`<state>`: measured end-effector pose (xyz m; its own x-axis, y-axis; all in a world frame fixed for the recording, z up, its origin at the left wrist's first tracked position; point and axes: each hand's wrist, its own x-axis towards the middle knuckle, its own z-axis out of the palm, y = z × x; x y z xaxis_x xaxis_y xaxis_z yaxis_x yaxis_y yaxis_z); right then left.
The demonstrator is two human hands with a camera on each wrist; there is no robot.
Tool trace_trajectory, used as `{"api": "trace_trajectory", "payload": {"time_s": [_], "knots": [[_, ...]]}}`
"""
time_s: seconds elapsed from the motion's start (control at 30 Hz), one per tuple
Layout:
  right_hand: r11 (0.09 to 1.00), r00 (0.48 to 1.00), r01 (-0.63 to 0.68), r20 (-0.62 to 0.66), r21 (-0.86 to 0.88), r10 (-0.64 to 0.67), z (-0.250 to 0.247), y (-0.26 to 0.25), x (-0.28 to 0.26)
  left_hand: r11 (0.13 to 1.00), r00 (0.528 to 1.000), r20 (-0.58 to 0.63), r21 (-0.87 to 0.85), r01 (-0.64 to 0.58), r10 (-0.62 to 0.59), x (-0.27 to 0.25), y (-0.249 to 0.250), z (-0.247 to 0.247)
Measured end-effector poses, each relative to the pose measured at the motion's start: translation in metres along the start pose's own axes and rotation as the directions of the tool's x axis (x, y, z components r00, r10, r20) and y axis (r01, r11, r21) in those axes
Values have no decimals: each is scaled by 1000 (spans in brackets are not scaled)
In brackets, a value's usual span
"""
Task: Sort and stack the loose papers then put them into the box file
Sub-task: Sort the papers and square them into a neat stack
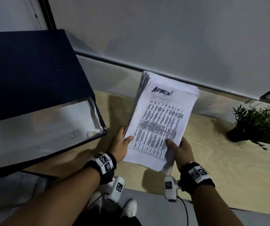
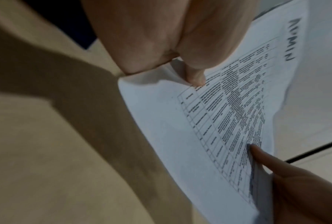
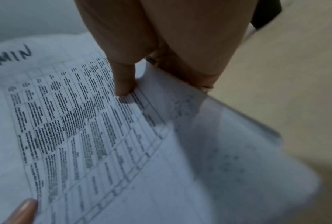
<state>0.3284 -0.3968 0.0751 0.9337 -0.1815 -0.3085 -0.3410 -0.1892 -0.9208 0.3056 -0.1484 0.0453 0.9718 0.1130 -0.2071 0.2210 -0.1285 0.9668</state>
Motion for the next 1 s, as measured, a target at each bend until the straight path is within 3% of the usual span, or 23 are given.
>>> {"api": "trace_trajectory", "payload": {"time_s": [0.1,0.17,0.3,0.47,0.63,0.83,1.0], "knots": [[980,991,115,-93,164,-101,-8,-35,-3,981,980,-52,19,-193,194,5,31,10],[947,964,241,-161,210,-210,-10,-50,-9,967,960,-114,29,-254,256,8,42,17],[934,961,259,-158,247,-225,-2,-43,-20,969,961,-127,44,-241,245,7,38,22],[960,974,191,-159,202,-161,6,-22,-19,989,990,30,45,-141,139,2,8,16],[962,977,180,-150,205,-151,3,-25,-19,972,976,-72,-101,-212,205,8,47,18],[957,974,188,-171,221,-151,3,-27,-18,952,970,-104,-195,-237,220,7,68,20],[971,969,195,-178,137,-170,9,-20,-22,975,974,-95,-58,-212,206,4,55,23]]}}
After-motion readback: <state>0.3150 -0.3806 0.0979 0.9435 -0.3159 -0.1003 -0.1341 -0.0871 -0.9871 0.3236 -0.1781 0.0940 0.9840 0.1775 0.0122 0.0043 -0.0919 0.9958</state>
